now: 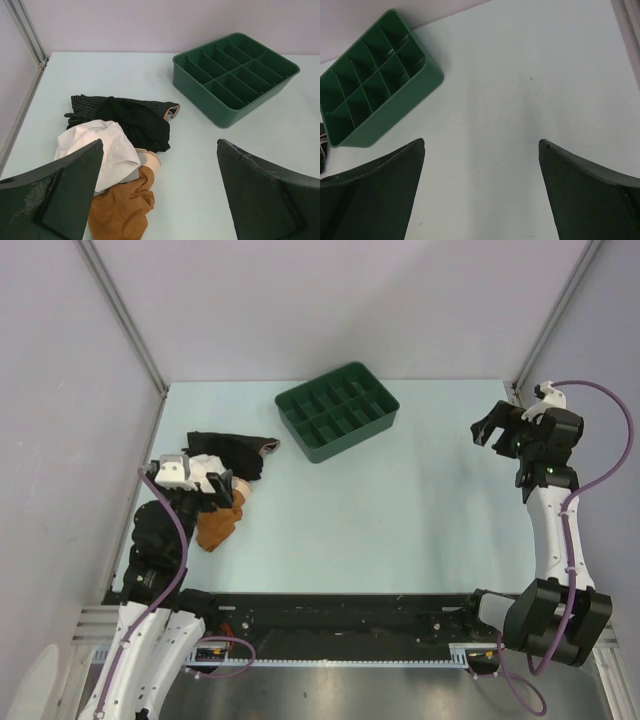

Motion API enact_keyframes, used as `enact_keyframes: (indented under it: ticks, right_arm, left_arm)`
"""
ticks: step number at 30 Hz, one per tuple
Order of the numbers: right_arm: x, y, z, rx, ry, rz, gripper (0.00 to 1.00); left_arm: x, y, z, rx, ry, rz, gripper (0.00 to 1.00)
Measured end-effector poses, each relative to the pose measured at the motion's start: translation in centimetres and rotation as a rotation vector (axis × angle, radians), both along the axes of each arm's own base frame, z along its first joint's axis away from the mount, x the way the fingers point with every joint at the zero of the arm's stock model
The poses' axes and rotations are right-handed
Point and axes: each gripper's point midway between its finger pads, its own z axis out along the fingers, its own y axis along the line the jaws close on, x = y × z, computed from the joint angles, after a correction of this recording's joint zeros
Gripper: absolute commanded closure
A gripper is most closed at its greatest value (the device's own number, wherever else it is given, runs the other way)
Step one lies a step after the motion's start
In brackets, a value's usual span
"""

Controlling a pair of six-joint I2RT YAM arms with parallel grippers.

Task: Roll the underwear
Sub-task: Pick up the underwear from the center of the board.

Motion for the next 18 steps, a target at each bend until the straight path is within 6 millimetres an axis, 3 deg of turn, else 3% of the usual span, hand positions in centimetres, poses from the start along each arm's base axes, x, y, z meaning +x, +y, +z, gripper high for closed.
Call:
enact_keyframes:
  ticks: [4,9,11,13,17,18]
  right_arm:
    - [0.1,-0.3,0.2,0.002,-0.011,-0.004,0.0]
    - [-0.1,1.8,0.5,0.003,-0.026,0.111,0.0]
    - [-0.3,3.6,0.5,-0.017,-0.037,0.205,0.0]
    - [-0.8,6.7,0.3,-0.068,-0.055,0.37,0.0]
    - [-4.4,14.3,-1.5,-0.171,-0.082,0.807,0.0]
    - [-5.1,15.1,-1.8,-0.175,-0.085,0.867,0.0]
  left_arm:
    - [0.1,-0.1,0.0,0.0,0.001,-0.005,0.0]
    - [0.3,-0.2,-0.4,0.004,0.015,-0.009,0.0]
    - [0.4,-0.2,-0.5,0.008,0.022,-0.009,0.0]
    - [0.5,-0.2,-0.7,0.013,0.027,-0.01,0.0]
    - [0.5,-0.3,-0.9,0.01,0.038,-0.01,0.0]
    - [0.5,-0.3,-0.9,0.006,0.039,-0.011,0.0]
